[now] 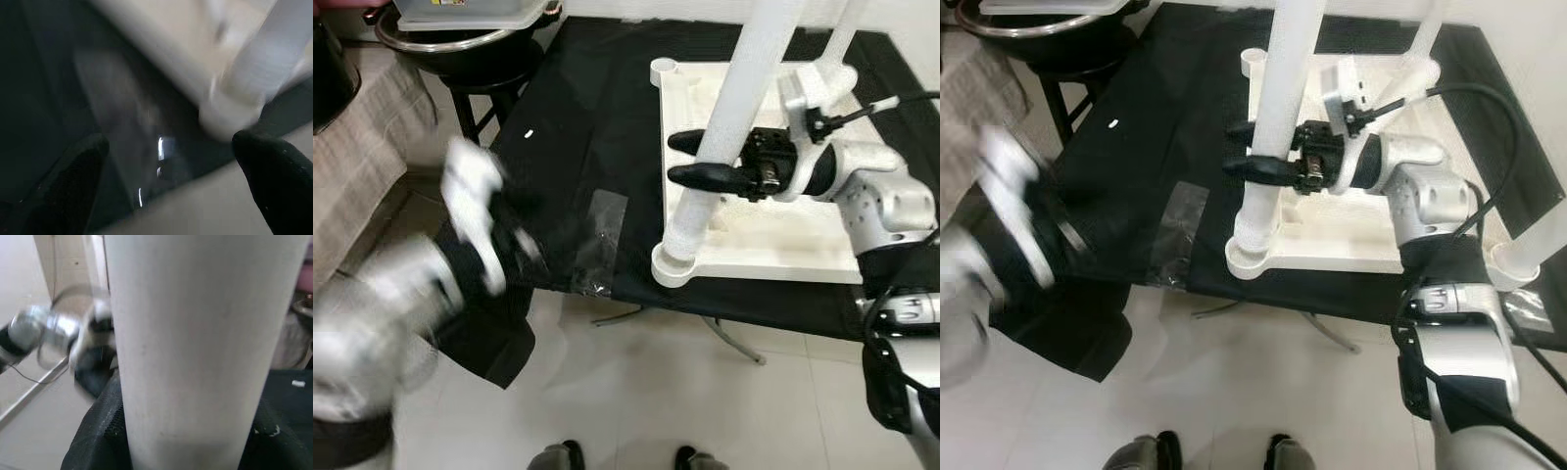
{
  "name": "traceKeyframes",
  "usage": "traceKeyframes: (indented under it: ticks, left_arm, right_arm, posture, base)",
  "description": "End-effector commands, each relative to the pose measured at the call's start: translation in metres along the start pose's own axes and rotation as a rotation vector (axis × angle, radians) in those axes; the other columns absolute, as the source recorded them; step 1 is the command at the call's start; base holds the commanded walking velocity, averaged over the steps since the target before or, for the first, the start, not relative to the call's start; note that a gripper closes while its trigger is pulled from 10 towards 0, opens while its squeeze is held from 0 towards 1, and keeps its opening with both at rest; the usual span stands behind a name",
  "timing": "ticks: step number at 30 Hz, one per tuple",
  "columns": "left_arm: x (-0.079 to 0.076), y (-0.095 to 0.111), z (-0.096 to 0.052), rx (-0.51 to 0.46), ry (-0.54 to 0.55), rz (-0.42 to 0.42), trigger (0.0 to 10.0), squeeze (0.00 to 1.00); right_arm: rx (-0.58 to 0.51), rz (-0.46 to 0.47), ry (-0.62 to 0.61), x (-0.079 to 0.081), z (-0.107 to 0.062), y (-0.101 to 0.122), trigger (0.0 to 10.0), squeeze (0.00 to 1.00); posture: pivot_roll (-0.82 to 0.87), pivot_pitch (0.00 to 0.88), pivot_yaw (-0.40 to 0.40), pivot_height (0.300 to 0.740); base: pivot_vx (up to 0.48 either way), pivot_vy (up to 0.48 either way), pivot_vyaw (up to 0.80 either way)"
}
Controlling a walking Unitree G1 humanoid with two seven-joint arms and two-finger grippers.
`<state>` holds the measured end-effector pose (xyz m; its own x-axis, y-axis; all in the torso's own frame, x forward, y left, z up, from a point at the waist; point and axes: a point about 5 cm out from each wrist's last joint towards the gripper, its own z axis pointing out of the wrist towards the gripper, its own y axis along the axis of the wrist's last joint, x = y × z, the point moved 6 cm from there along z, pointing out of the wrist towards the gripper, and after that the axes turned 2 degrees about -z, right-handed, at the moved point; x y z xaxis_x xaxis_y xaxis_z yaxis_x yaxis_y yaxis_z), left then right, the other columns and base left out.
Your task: Building children table
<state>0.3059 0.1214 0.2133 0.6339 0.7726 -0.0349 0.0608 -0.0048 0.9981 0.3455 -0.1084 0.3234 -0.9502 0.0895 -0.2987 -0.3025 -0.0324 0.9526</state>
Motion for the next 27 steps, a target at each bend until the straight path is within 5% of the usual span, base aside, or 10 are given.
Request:
traceKeyframes:
  ticks: [1, 3, 4, 6, 7, 8, 27]
  left_arm:
    - [-0.005, 0.010, -0.006, -0.066, 0.061, 0.071, 10.0, 1.00]
    - [-0.013, -0.006, -0.012, -0.060, 0.131, 0.069, 10.0, 1.00]
    - [-0.018, -0.011, -0.016, -0.060, 0.151, 0.049, 10.0, 0.32]
    - [-0.022, -0.014, -0.018, -0.059, 0.162, 0.037, 10.0, 0.32]
    - [-0.027, -0.020, -0.020, -0.049, 0.164, 0.053, 10.0, 0.00]
    - [-0.029, -0.027, -0.024, -0.038, 0.182, 0.080, 10.0, 0.00]
    - [-0.037, -0.041, -0.032, -0.085, 0.295, 0.188, 10.0, 0.00]
  right_arm:
    - [-0.011, 0.000, 0.060, 0.008, 0.006, 0.003, 0.0, 0.00]
    - [-0.022, 0.007, 0.106, 0.012, 0.012, 0.006, 0.0, 0.00]
    - [-0.014, 0.002, 0.129, 0.014, 0.014, 0.006, 0.0, 0.00]
    - [-0.008, -0.002, 0.143, 0.015, 0.015, 0.006, 0.0, 0.00]
    - [-0.002, -0.007, 0.166, 0.016, 0.016, 0.006, 4.8, 0.00]
    - [0.001, -0.010, 0.189, 0.018, 0.018, 0.007, 10.0, 0.00]
    - [0.071, -0.133, 0.344, 0.035, 0.045, 0.017, 10.0, 0.00]
  posture:
    - [0.00, 0.353, 0.011, 0.740]
    - [0.00, 0.363, 0.013, 0.740]
    - [0.00, 0.376, 0.013, 0.740]
    - [0.00, 0.376, 0.013, 0.740]
    - [0.00, 0.382, 0.011, 0.740]
    - [0.00, 0.387, 0.008, 0.740]
    - [0.00, 0.404, -0.004, 0.740]
  base:
    - [0.000, 0.000, 0.00]
    - [0.000, 0.000, 0.00]
    - [0.000, 0.000, 0.00]
    - [0.000, 0.000, 0.00]
    - [0.000, 0.000, 0.00]
    - [0.000, 0.000, 0.00]
    - [0.000, 0.000, 0.00]
